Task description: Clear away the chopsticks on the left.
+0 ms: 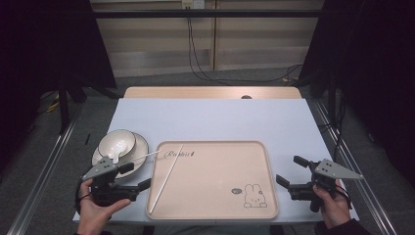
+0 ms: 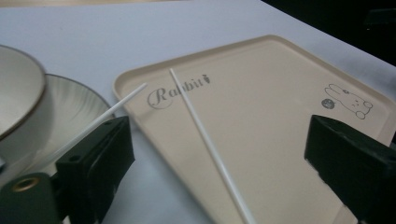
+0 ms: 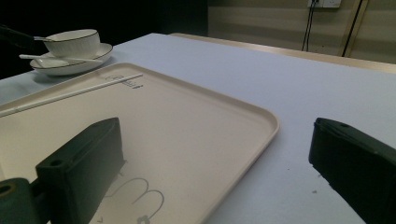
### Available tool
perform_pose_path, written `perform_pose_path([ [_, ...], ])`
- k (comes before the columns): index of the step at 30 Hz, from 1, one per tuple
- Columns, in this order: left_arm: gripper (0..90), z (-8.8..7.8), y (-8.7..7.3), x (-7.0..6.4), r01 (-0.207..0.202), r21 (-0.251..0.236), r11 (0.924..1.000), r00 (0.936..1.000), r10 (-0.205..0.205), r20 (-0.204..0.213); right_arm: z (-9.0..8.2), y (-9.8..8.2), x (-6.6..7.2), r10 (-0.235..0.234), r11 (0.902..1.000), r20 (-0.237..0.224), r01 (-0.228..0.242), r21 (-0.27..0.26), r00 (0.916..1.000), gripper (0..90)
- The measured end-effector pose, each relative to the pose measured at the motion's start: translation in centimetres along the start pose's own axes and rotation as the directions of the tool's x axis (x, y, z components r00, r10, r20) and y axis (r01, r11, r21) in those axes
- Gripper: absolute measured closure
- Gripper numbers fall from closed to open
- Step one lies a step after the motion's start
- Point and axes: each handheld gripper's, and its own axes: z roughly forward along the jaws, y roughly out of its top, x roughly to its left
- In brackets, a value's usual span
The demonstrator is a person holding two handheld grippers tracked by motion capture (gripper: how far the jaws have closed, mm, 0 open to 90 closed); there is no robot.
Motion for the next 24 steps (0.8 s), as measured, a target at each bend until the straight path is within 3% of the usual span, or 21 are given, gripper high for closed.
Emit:
perform_pose_path([
  [3, 5.3, -1.4, -0.3, 1.2, -0.038, -0.004, 0.9993, 0.9991, 0.038, 0.017, 0.0, 0.0, 0.0, 0.006, 1.0000, 0.000, -0.006, -0.001, 1.0000, 2.8],
  [7, 5.5, -3.0, -0.3, 2.4, -0.060, -0.003, 0.9982, 0.9982, 0.060, 0.006, 0.0, 0.0, 0.0, 0.007, 1.0000, 0.000, -0.007, 0.000, 1.0000, 2.8],
  [11, 7.6, -4.4, -0.2, 3.5, -0.089, -0.001, 0.9960, 0.9956, 0.089, -0.029, 0.0, 0.0, 0.0, 0.007, 1.0000, -0.001, -0.007, 0.000, 1.0000, 2.8],
  [12, 7.7, -4.8, -0.2, 3.9, -0.090, -0.007, 0.9959, 0.9939, 0.089, -0.065, 0.0, 0.0, 0.0, 0.008, 1.0000, -0.001, -0.008, 0.000, 1.0000, 2.8],
  [14, 9.2, -5.5, -0.1, 4.9, -0.111, 0.014, 0.9938, 0.9906, 0.112, -0.080, 0.0, 0.0, 0.0, 0.007, 1.0000, -0.001, -0.007, 0.000, 1.0000, 2.8],
  [16, 10.1, -6.0, -0.1, 6.1, -0.107, 0.034, 0.9937, 0.9907, 0.110, -0.080, 0.0, 0.0, 0.0, 0.005, 1.0000, -0.003, -0.005, 0.003, 1.0000, 2.8],
  [17, 9.5, -6.0, -0.1, 6.1, -0.107, 0.034, 0.9937, 0.9907, 0.110, -0.080, 0.0, 0.0, 0.0, 0.005, 1.0000, -0.003, -0.005, 0.003, 1.0000, 2.8],
  [18, 8.7, -6.2, -0.1, 7.0, -0.109, 0.049, 0.9929, 0.9919, 0.112, -0.060, 0.0, 0.0, 0.1, 0.009, 1.0000, -0.001, -0.009, 0.002, 1.0000, 2.8],
  [19, 8.7, -6.2, -0.1, 7.0, -0.109, 0.049, 0.9929, 0.9919, 0.112, -0.060, 0.0, 0.0, 0.1, 0.009, 1.0000, -0.001, -0.009, 0.002, 1.0000, 2.8],
  [20, 8.8, -6.2, -0.2, 7.7, -0.140, 0.090, 0.9861, 0.9879, 0.145, -0.055, 0.1, 0.0, 0.0, 0.008, 1.0000, 0.000, -0.008, 0.002, 1.0000, 2.8],
  [21, 9.5, -6.2, -0.2, 7.7, -0.140, 0.090, 0.9861, 0.9879, 0.145, -0.055, 0.1, 0.0, 0.0, 0.008, 1.0000, 0.000, -0.008, 0.002, 1.0000, 2.8],
  [22, 9.5, -6.2, -0.3, 8.1, -0.176, 0.121, 0.9769, 0.9823, 0.182, -0.043, 0.1, 0.0, 0.0, 0.006, 1.0000, 0.001, -0.006, 0.001, 1.0000, 2.8],
  [23, 13.6, -6.1, -0.3, 8.3, -0.185, 0.130, 0.9740, 0.9811, 0.191, -0.033, 0.1, 0.0, 0.0, 0.005, 1.0000, 0.002, -0.005, 0.002, 1.0000, 2.8],
  [24, 15.9, -5.8, -0.5, 9.0, -0.214, 0.150, 0.9653, 0.9766, 0.215, 0.009, 0.1, 0.0, 0.0, 0.007, 1.0000, 0.002, -0.007, 0.002, 1.0000, 2.8],
])
